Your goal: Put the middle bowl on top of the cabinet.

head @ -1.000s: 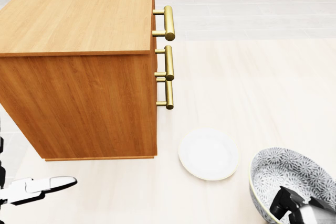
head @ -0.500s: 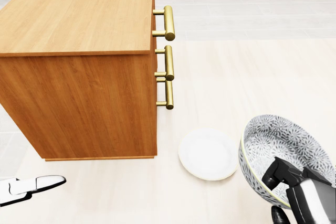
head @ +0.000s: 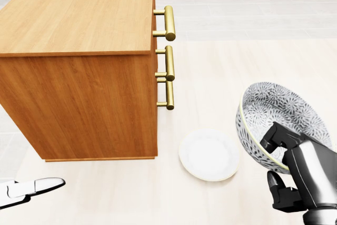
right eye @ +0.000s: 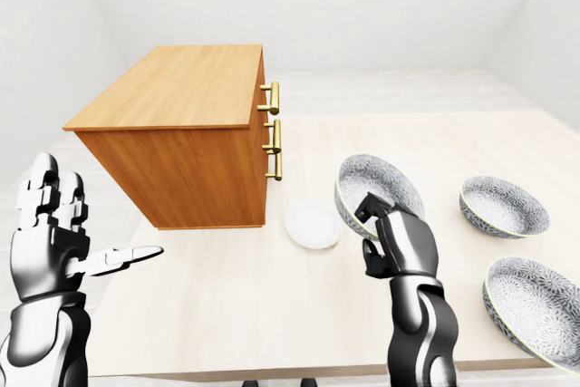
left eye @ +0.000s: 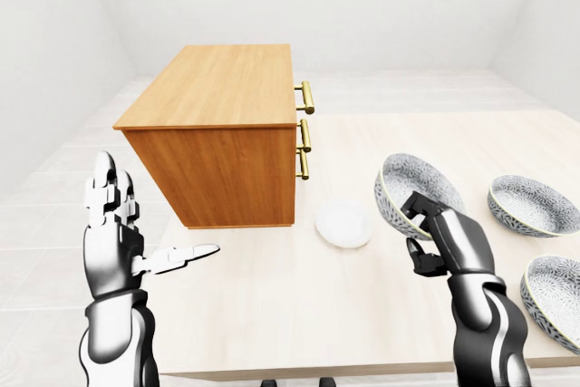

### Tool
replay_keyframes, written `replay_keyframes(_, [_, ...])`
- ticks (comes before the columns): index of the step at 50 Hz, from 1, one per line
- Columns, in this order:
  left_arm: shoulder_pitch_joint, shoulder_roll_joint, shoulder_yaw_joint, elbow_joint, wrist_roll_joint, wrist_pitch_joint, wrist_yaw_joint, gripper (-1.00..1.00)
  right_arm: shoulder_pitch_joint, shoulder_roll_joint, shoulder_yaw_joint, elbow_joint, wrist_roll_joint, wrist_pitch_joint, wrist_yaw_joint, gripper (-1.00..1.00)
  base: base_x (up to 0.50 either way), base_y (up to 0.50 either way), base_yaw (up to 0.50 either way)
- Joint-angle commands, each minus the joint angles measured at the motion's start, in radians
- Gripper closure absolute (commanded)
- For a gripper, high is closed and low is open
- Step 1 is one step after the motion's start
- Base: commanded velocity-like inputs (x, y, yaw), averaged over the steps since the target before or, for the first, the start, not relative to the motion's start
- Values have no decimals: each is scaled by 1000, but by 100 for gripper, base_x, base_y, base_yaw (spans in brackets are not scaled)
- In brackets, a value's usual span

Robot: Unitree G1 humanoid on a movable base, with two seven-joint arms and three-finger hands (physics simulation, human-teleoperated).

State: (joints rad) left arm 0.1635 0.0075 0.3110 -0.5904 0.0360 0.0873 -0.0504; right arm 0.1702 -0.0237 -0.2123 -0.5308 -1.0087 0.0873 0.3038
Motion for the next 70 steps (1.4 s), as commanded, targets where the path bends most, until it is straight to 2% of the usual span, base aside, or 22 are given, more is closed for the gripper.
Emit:
replay_keyframes(1, [-5,-1,-1,18,-26,0,-17,-100,-114,-39,53,-14,-53,0,23,100,0,0,0])
replay_keyframes(23, [4,-2,8,8,-35,0,-21,-100,-409,-142,64,132,-29,0,110,100,0,0,0])
replay_keyframes(32, [16,-5,23,-20,-42,0,-30,-100,-555,-199,61,257,0,0,110,100,0,0,0])
replay_keyframes(46, [15,-8,35,-30,-35,0,-38,-100,-718,-267,70,373,26,0,132,100,0,0,0])
replay_keyframes(57, [21,-14,38,-33,-33,0,-42,-100,-825,-291,80,468,46,0,110,100,0,0,0])
replay_keyframes(70, [22,-16,34,-25,-28,0,-45,-100,-958,-313,100,548,56,0,133,100,0,0,0])
